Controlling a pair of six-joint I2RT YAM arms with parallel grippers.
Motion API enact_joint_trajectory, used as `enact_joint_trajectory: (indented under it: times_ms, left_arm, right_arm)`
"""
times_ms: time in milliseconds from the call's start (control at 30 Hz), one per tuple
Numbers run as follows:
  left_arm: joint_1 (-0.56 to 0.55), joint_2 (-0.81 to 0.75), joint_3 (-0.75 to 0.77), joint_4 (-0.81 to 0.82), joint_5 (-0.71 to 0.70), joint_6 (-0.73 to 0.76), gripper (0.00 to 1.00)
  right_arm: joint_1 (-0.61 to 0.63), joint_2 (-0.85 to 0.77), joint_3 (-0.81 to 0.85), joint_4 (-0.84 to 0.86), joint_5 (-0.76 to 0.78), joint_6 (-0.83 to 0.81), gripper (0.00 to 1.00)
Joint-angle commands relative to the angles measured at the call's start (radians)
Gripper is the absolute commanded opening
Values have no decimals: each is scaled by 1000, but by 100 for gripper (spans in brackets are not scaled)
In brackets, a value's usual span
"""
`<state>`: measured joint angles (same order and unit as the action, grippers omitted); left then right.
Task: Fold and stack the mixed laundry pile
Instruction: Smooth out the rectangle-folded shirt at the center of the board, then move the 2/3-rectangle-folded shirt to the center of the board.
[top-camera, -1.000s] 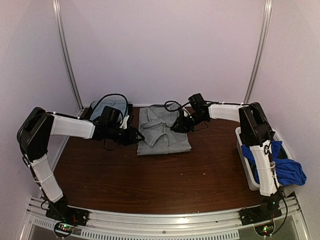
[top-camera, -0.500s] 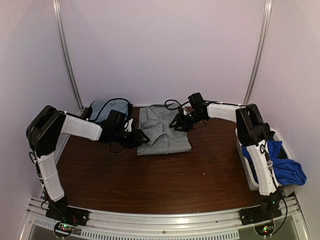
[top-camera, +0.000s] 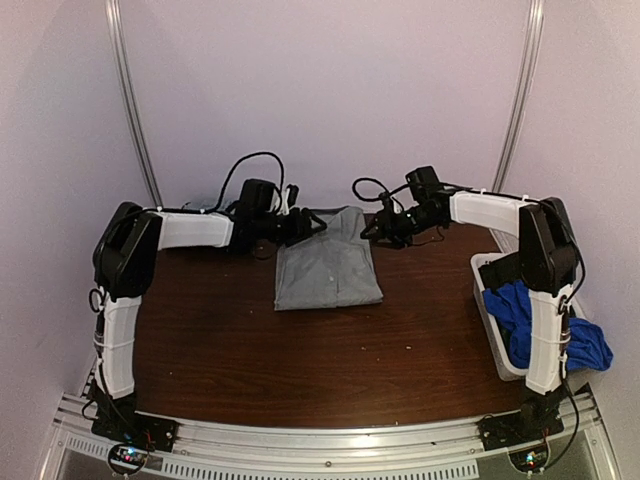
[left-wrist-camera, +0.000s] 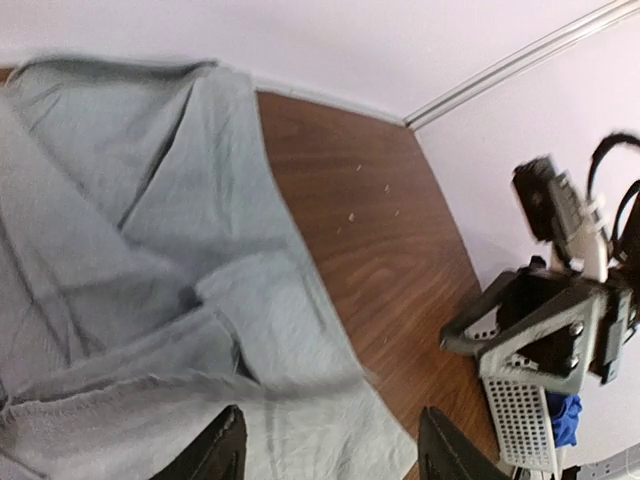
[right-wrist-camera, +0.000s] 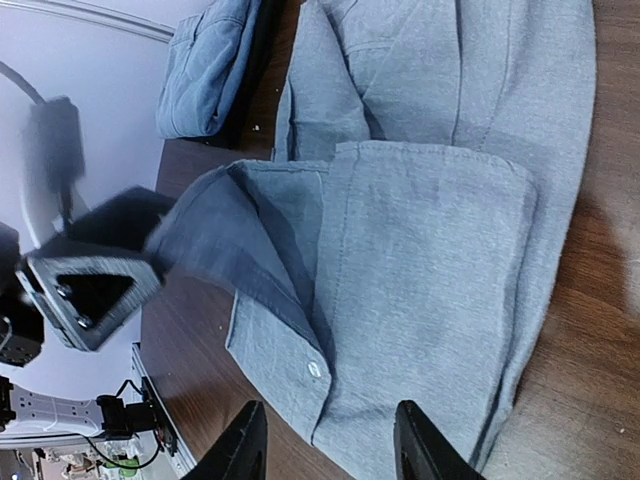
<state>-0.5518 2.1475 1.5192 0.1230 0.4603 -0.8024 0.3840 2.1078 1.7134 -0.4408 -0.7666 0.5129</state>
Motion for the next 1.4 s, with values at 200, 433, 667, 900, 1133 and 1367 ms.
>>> enact_joint_trajectory:
  times_ms: [200, 433, 667, 900, 1133, 1367]
  left_arm:
    - [44, 133, 333, -93, -9, 70, 63]
    - [50, 13, 95, -58, 59, 85, 60]
    - [27, 100, 72, -9, 109, 57, 53]
    - [59, 217, 71, 17, 88, -14, 43]
    - [39, 156, -122, 45, 141, 5, 38]
    - [-10, -84, -478, 150, 171, 3, 37]
  right_arm:
    - [14, -54, -69, -17, -27, -60, 45]
    - [78, 44, 19, 104, -143, 27, 45]
    - [105, 233, 122, 288, -254, 185, 41]
    - [81, 407, 168, 285, -231, 186, 36]
    - [106, 289, -189, 463, -246, 246, 35]
    - [168, 16, -578, 544, -248, 249, 37]
